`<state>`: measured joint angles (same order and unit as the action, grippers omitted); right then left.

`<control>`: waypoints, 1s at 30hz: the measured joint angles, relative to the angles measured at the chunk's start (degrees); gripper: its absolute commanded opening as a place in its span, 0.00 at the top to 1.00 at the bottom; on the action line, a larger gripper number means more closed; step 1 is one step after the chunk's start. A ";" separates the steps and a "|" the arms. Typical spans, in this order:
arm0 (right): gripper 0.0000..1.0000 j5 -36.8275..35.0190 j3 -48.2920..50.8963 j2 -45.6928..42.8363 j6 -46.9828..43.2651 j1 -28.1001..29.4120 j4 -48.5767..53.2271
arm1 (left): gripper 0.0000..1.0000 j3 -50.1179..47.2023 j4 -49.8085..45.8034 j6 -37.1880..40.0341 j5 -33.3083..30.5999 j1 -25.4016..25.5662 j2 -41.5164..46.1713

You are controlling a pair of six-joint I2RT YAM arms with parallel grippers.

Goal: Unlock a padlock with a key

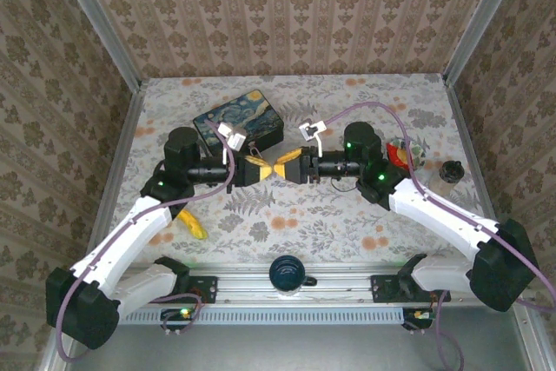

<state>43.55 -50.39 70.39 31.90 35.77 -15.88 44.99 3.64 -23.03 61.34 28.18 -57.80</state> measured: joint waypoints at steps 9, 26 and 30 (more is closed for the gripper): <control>0.44 2.23 1.79 -3.50 -1.53 -0.70 -2.71 | 1.00 3.32 -8.35 5.40 0.66 1.99 0.07; 0.67 9.90 2.10 2.14 -1.77 1.90 -8.79 | 1.00 13.31 -27.12 14.12 -0.52 3.30 -1.84; 0.75 10.64 2.10 2.14 -1.79 1.99 -9.05 | 1.00 13.31 -27.93 14.29 -1.36 3.30 -1.86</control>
<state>54.19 -48.29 72.53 30.11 37.76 -24.93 58.30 -24.29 -8.73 59.99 31.48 -59.66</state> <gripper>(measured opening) 0.269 0.046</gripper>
